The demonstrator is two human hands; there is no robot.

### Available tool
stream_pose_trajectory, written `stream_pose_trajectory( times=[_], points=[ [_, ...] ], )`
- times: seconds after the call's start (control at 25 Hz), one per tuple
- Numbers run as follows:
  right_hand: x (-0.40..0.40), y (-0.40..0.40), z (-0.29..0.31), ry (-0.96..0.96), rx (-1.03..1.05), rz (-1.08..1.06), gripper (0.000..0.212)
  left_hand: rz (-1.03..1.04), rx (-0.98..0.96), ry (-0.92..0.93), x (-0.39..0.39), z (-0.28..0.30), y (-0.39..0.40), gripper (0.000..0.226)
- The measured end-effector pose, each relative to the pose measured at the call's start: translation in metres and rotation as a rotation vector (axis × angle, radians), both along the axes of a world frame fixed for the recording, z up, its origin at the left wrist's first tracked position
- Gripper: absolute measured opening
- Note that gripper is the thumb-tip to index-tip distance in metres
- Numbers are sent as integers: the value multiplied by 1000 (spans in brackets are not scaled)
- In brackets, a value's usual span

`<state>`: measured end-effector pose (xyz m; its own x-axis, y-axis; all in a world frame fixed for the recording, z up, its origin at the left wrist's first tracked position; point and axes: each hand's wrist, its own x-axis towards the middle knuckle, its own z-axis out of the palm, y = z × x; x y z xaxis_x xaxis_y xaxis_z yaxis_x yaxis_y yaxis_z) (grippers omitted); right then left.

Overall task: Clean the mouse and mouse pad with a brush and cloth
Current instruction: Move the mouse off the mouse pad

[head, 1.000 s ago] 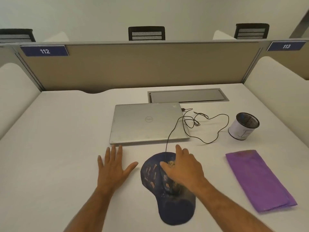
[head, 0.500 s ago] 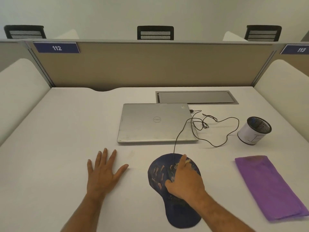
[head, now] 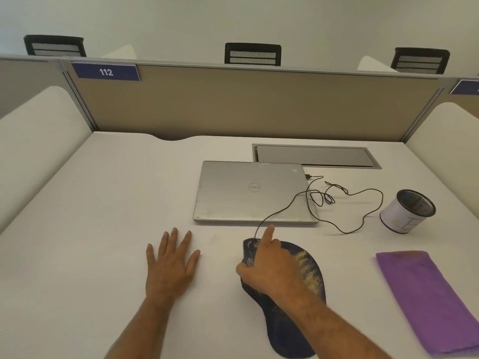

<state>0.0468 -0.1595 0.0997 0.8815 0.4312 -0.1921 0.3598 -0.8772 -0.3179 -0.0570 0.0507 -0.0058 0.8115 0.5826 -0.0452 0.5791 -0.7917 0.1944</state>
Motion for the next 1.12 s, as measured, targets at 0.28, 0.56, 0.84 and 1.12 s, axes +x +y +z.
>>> stream_pose_trajectory(
  times=[0.28,0.56,0.84,1.12],
  points=[
    [-26,62,-4,89,1,67,112,-5,-4,-34,0,-4,1,78],
    [-47,85,-19,105,63,82,103,-9,4,18,1,-4,2,78],
    [-63,70,-25,118,-9,141,113,-7,-7,-16,1,-5,3,76],
    [-62,67,-24,94,-26,143,114,-19,-1,-15,-1,-7,5,78]
  ],
)
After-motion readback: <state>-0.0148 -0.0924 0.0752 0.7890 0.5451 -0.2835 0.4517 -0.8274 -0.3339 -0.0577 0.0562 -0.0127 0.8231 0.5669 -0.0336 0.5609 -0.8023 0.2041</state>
